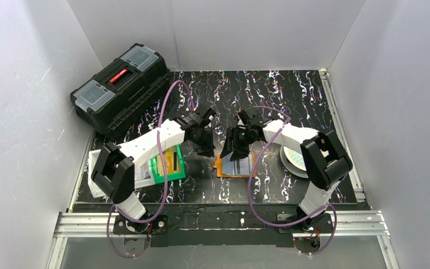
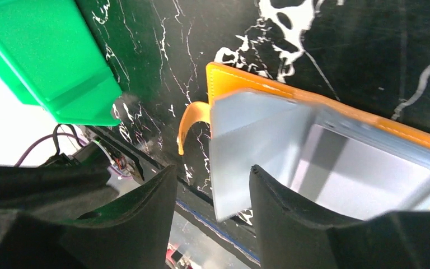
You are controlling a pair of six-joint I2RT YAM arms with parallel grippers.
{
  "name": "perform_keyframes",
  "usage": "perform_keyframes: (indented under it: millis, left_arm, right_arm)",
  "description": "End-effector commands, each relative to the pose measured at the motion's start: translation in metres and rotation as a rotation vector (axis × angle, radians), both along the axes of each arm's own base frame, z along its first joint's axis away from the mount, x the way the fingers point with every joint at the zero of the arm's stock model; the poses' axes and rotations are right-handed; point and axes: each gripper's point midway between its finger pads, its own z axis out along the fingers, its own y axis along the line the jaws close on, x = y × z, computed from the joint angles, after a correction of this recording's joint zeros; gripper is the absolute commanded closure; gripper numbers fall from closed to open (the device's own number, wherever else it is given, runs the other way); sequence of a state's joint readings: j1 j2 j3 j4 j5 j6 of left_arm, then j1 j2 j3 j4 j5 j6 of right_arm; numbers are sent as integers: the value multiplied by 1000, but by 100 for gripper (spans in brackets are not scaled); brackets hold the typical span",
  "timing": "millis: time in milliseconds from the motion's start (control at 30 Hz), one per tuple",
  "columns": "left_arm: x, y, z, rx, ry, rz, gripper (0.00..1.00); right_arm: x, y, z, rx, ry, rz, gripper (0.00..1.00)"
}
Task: Take the credit cards out of the card holder
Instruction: Remove the credit card from the card holder.
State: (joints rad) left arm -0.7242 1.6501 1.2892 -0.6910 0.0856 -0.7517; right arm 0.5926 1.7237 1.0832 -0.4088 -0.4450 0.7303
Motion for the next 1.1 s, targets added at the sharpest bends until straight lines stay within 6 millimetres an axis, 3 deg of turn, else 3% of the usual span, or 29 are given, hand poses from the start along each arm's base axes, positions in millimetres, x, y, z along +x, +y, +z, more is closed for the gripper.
perform_keyframes:
  millis: [0, 267, 567, 833, 1067]
  left_arm:
    - [-7, 11, 24, 5, -30, -14, 84]
    - [-16, 1, 40, -79, -16, -47, 84]
    - [-12, -27, 52, -206, 8, -50, 84]
    - [-7, -54, 48, -308, 52, -62, 84]
    - [8, -78, 23, -337, 93, -62, 83]
  right_arm:
    - [4, 18, -6, 16, 21, 25, 42]
    - [5, 29, -28, 17, 86, 28, 42]
    - [14, 26, 8, 40, 23, 5, 39]
    - [29, -10, 40, 31, -51, -103, 37]
    - [24, -52, 27, -19, -39, -182, 39]
